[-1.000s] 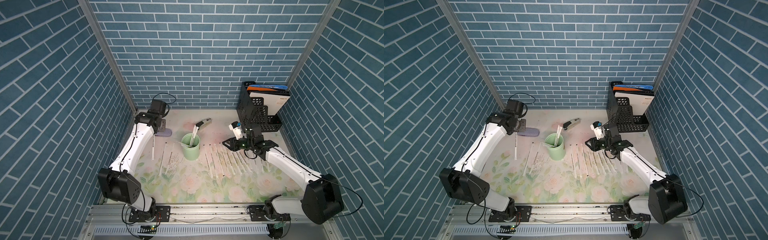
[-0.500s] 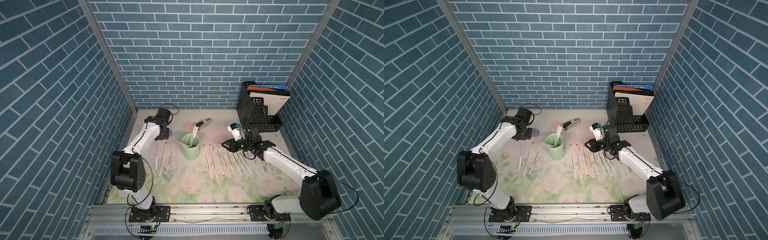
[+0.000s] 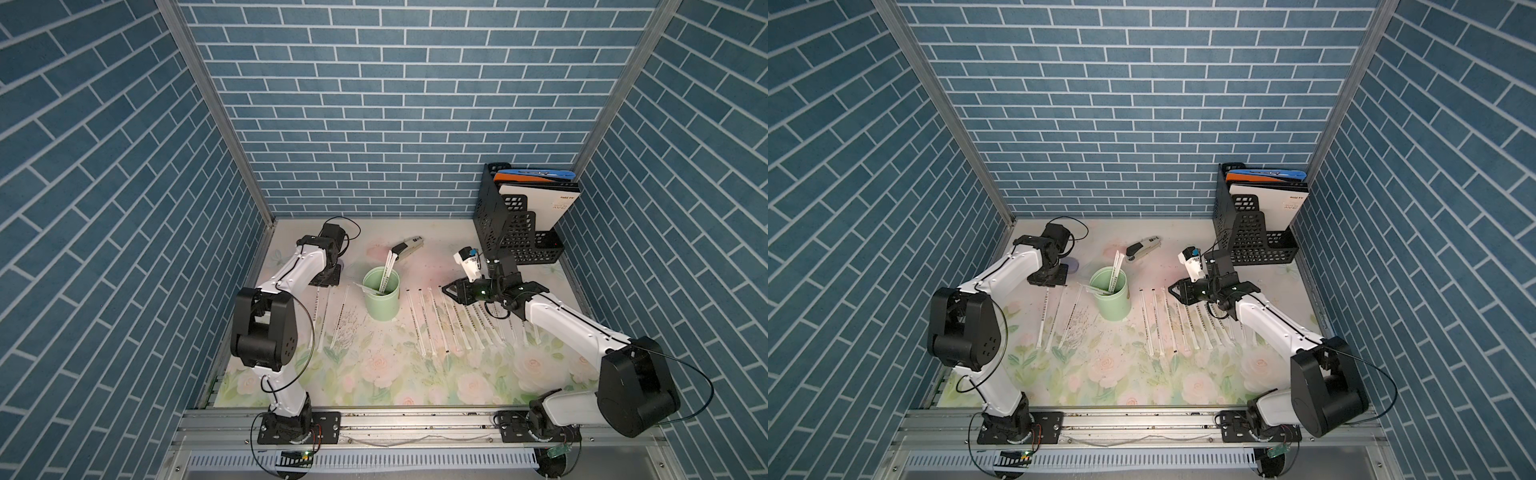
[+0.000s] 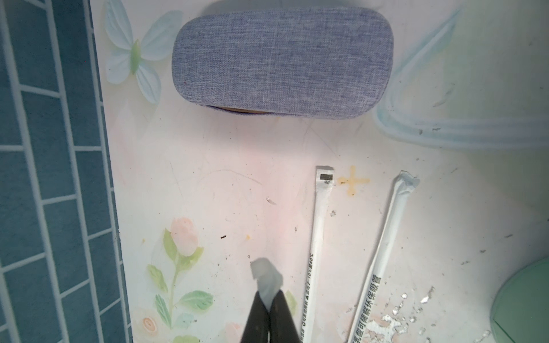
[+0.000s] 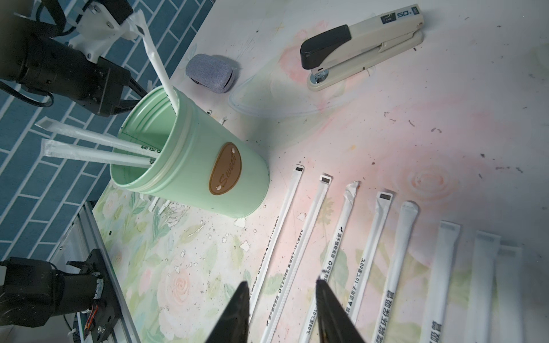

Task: Take the straws out of the storage container
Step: Place the straw at the center of the board.

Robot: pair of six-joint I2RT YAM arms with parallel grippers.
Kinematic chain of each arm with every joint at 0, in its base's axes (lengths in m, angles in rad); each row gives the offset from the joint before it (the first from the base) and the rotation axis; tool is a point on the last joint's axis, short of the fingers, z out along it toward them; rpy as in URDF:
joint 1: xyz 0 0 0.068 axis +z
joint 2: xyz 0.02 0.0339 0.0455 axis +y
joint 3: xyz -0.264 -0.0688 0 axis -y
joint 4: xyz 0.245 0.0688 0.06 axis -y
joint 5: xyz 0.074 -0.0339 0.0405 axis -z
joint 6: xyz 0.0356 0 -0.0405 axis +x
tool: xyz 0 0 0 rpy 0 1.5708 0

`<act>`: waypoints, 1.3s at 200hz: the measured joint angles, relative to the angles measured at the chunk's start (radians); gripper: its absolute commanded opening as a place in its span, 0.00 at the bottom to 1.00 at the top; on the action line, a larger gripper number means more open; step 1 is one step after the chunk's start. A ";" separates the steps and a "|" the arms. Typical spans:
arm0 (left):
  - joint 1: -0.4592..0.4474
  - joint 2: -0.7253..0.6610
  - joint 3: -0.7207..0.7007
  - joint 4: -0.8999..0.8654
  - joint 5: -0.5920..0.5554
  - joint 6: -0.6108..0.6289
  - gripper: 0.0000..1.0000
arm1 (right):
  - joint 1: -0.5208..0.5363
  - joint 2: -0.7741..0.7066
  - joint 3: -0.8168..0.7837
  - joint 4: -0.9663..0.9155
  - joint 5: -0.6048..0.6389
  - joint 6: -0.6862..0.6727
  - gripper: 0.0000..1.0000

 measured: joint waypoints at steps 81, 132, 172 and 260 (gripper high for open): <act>0.000 0.017 -0.019 0.001 -0.013 -0.001 0.05 | 0.000 0.014 -0.002 0.007 -0.004 0.000 0.37; 0.000 0.019 -0.022 0.002 -0.014 -0.004 0.08 | 0.000 0.019 -0.002 0.008 -0.006 0.000 0.37; 0.000 0.019 -0.028 0.005 -0.024 -0.010 0.13 | 0.000 0.019 -0.002 0.011 -0.008 0.000 0.37; 0.000 0.022 -0.029 0.005 -0.037 -0.011 0.19 | 0.000 0.019 -0.002 0.014 -0.011 0.000 0.38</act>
